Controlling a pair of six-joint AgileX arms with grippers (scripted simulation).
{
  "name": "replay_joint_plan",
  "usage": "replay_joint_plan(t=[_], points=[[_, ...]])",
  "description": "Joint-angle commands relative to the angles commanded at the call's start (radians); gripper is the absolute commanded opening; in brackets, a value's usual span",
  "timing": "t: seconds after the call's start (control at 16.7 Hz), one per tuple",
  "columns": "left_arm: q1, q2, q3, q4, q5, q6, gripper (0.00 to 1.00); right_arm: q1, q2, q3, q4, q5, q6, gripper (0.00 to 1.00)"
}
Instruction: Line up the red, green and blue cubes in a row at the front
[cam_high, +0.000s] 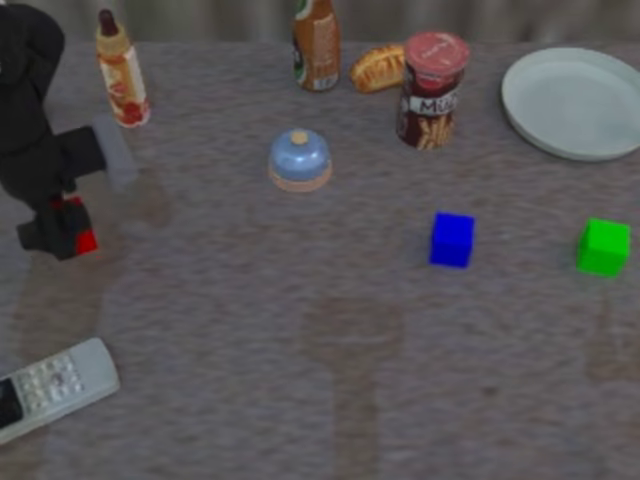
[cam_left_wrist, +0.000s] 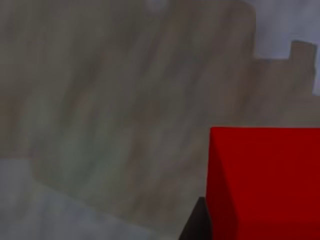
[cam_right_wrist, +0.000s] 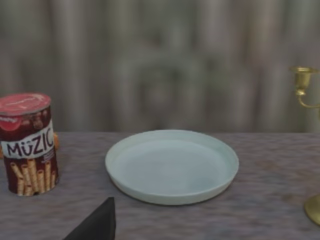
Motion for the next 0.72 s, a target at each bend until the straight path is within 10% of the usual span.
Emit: replay_joint_plan(t=[0.72], points=[[-0.112, -0.078, -0.013, -0.06, -0.002, -0.03, 0.0, 0.0, 0.0, 0.0, 0.0, 0.0, 0.0, 1.0]])
